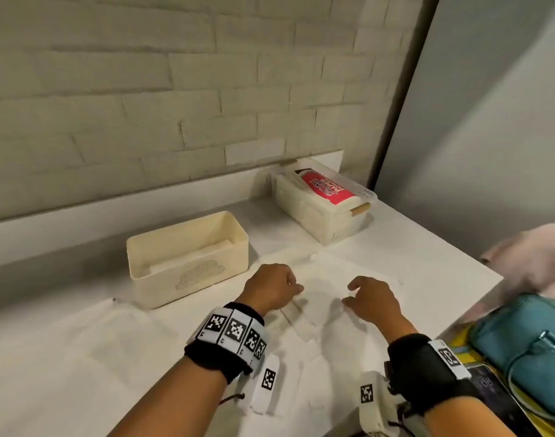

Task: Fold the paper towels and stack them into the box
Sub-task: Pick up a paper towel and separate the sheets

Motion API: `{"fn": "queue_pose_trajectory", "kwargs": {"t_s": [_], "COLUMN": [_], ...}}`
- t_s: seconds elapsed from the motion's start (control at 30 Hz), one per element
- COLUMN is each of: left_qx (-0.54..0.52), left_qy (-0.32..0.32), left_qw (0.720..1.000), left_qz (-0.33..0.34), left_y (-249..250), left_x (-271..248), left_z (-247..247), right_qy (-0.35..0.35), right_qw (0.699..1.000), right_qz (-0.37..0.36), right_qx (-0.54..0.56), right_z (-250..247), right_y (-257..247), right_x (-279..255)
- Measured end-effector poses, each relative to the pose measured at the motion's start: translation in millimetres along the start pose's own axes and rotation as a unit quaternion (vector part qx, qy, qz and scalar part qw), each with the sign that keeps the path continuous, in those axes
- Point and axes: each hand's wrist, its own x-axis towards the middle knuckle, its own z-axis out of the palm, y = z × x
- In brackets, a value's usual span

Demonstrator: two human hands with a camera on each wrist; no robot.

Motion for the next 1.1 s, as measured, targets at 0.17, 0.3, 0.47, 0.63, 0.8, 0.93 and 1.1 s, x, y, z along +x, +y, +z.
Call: {"fn": "queue_pose_trajectory", "kwargs": {"t_s": [0.17,0.3,0.47,0.63,0.8,0.93,1.1], "left_qx": [0.047,0.078,0.102,0.164,0.143,0.118,-0.022], "left_qy": [-0.029,-0.053,-0.124,-0.094,-0.069,-0.062,-0.044], "left_qw": [0.998,0.995,0.985,0.977,0.982,0.987,0.997], "left_qz": [-0.018,0.030,0.070,0.102,0.103,0.093,0.052], "left_y": [0.4,4.1,11.4,8.1,8.1,6.1,2.5], "left_x": [13.2,17.1,19.2,19.0,24.0,27.0,30.8], "left_z": [6.9,18.8,40.3,51.9,53.0,51.0,41.6], "right_qy": [-0.050,-0.058,-0.096,-0.109,-0.145,-0.152,-0.129], "right_qw": [0.998,0.997,0.984,0.979,0.968,0.964,0.967], "right_qz": [0.020,-0.032,-0.117,-0.149,-0.173,-0.184,-0.199], "right_qx": [-0.013,-0.033,-0.091,-0.084,-0.113,-0.115,-0.094], "right_z": [6.6,10.2,12.0,10.9,12.4,11.7,8.9], "right_y": [-5.8,-10.6,-13.1,-14.7,-16.6,-20.0,-24.7], "right_x": [12.3,17.5,19.6,21.4,22.6,24.3,27.1]}}
